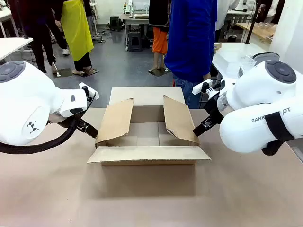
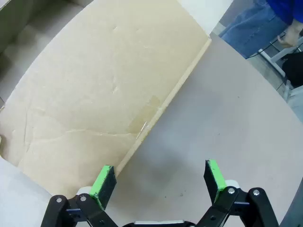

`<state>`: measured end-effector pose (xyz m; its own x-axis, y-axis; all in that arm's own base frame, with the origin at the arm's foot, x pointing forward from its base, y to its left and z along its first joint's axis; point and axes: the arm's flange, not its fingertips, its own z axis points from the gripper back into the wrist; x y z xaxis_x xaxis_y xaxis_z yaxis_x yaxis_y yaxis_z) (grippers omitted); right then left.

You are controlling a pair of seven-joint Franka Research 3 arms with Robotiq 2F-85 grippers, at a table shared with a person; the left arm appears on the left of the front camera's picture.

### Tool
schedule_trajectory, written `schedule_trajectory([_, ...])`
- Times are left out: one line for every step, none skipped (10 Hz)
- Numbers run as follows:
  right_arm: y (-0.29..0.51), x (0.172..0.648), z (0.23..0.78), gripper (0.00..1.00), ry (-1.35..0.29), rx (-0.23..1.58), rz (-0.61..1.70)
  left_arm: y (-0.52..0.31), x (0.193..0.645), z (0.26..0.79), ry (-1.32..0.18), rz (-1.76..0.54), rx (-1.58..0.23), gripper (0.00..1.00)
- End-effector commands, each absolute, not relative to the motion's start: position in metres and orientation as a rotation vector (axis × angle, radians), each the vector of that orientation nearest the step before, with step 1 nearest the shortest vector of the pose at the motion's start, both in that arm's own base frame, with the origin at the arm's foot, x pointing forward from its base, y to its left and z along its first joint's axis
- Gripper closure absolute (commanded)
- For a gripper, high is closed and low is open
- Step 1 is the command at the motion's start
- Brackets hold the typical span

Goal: Pack the gift set into the box.
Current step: Place both hands on the side flaps of the Package Box and spread them outward.

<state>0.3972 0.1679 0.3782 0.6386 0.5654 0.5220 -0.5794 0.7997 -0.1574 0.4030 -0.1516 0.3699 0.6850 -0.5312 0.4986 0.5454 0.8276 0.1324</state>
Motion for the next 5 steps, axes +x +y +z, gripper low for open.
schedule_trajectory([0.1679, 0.3972, 0.3782, 0.00, -0.587, 0.025, 0.653, -0.1517, 0.4030, 0.3701, -0.550, -0.603, -0.027, 0.00])
schedule_trajectory([0.1679, 0.3972, 0.3782, 0.00, -0.587, 0.025, 0.653, -0.1517, 0.4030, 0.3701, -0.550, -0.603, -0.027, 0.00])
schedule_trajectory([0.1679, 0.3972, 0.3782, 0.00, -0.587, 0.025, 0.653, -0.1517, 0.4030, 0.3701, -0.550, -0.603, -0.027, 0.00])
schedule_trajectory([0.1679, 0.3972, 0.3782, 0.00, -0.587, 0.025, 0.653, -0.1517, 0.4030, 0.3701, -0.550, -0.603, -0.027, 0.00])
schedule_trajectory([0.1679, 0.3972, 0.3782, 0.00, -0.587, 0.025, 0.653, -0.1517, 0.4030, 0.3701, -0.550, -0.603, -0.027, 0.00])
